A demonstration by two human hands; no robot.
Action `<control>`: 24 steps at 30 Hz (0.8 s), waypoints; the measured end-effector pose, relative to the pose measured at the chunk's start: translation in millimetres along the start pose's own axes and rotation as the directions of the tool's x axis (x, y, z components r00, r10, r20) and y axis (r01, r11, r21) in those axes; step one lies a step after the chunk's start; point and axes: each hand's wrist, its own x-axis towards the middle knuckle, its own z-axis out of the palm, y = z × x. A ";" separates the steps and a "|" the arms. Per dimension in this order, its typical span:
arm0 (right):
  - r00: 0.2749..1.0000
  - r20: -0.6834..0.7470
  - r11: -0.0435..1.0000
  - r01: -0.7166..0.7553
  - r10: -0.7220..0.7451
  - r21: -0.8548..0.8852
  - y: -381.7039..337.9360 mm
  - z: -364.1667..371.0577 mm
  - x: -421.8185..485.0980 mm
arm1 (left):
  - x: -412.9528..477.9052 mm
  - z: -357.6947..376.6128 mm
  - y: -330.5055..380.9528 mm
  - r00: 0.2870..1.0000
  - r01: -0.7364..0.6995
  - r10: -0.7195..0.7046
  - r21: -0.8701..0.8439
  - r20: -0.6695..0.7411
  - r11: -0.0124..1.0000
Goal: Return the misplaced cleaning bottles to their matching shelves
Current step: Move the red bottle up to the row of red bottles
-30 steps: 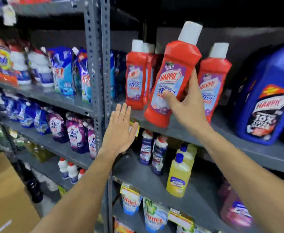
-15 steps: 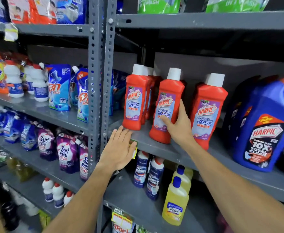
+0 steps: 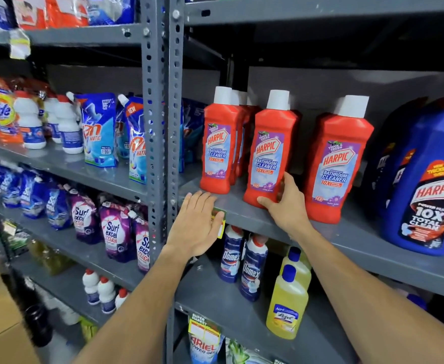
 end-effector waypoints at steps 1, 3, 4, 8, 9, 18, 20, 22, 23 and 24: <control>1.000 0.003 1.000 -0.007 0.007 -0.007 1.0 0.5 0.8 | 0.1 0.0 0.4 1.000 -0.001 0.001 -0.002 0.000 1.000; 1.000 -0.001 0.999 -0.020 0.020 -0.032 3.2 2.2 2.9 | 0.5 0.0 0.9 1.000 -0.001 0.001 -0.010 -0.003 1.000; 1.000 -0.008 0.999 -0.025 0.025 -0.047 4.5 3.4 3.7 | 0.8 0.3 0.8 1.000 -0.001 0.001 -0.011 -0.005 1.000; 1.000 -0.015 0.996 -0.028 0.027 -0.080 5.3 6.4 5.2 | 0.6 1.9 -0.4 1.000 0.000 0.000 -0.008 -0.011 1.000; 1.000 -0.014 0.996 -0.026 0.025 -0.082 5.4 6.3 5.1 | 0.2 2.3 -0.8 1.000 0.000 -0.001 -0.004 -0.013 1.000; 0.999 0.016 0.996 -0.040 0.041 -0.081 3.0 5.3 5.1 | -0.1 4.2 -0.3 1.000 0.004 -0.004 -0.004 -0.020 1.000; 0.999 0.021 0.996 -0.042 0.044 -0.080 3.3 5.5 4.9 | -0.5 5.0 -0.4 1.000 0.001 -0.001 -0.001 -0.023 1.000; 0.999 0.010 0.996 -0.029 0.030 -0.082 2.9 5.6 3.7 | -0.7 5.7 -0.7 1.000 0.000 0.000 -0.003 -0.022 1.000; 1.000 -0.004 0.996 -0.014 0.014 -0.088 3.6 5.7 3.2 | -0.7 5.7 -1.2 1.000 0.000 0.000 -0.002 -0.015 1.000; 1.000 -0.026 0.995 0.000 -0.003 -0.100 4.0 5.6 3.0 | -0.5 5.4 -1.9 1.000 0.000 0.000 0.000 -0.004 1.000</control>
